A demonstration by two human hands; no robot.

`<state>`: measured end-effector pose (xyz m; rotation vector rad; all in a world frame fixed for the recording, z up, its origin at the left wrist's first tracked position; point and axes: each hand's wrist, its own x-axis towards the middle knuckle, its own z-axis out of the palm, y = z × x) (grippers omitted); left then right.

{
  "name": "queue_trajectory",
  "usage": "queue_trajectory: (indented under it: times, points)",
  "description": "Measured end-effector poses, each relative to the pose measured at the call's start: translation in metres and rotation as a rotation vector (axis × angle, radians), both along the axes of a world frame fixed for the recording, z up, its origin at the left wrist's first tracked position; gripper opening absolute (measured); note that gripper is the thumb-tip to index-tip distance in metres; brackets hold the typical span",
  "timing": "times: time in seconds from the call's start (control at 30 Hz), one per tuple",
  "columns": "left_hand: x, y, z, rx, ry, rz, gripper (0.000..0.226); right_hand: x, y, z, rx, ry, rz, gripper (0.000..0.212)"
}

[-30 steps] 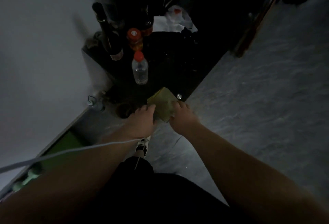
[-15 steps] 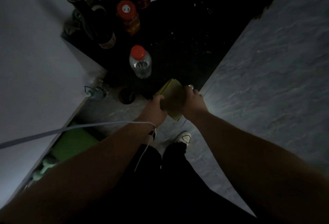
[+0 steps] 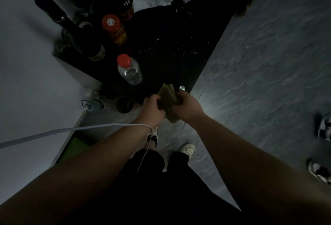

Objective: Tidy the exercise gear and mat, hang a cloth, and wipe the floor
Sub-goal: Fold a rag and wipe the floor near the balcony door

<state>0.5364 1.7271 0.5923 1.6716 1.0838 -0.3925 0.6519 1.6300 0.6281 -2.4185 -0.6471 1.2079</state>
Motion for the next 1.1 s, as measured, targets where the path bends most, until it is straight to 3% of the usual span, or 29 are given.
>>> queue_trajectory:
  times: [0.23, 0.4, 0.47, 0.67, 0.93, 1.1]
  points:
    - [0.055, -0.047, 0.070, -0.191, -0.278, -0.140, 0.045, 0.010, -0.086, 0.076, 0.162, -0.050, -0.324, 0.024]
    - [0.085, -0.135, 0.119, -0.538, -0.400, -0.144, 0.018, 0.001, -0.186, 0.125, 0.272, -0.113, -0.533, 0.023]
    - [0.087, -0.180, 0.135, -0.633, -0.427, -0.174, 0.024, -0.011, -0.231, 0.137, 0.291, -0.199, -0.593, 0.023]
    - [0.061, -0.346, 0.182, -0.647, -0.502, -0.361, 0.008, -0.076, -0.385, 0.163, 0.313, -0.405, -0.841, 0.023]
    - [-0.031, -0.593, 0.215, -0.680, -0.485, -0.766, 0.031, -0.227, -0.601, 0.201, 0.422, -0.511, -1.213, 0.028]
    - [-0.106, -0.721, 0.233, -0.713, -0.473, -1.068, 0.033, -0.335, -0.693, 0.210, 0.441, -0.689, -1.702, 0.031]
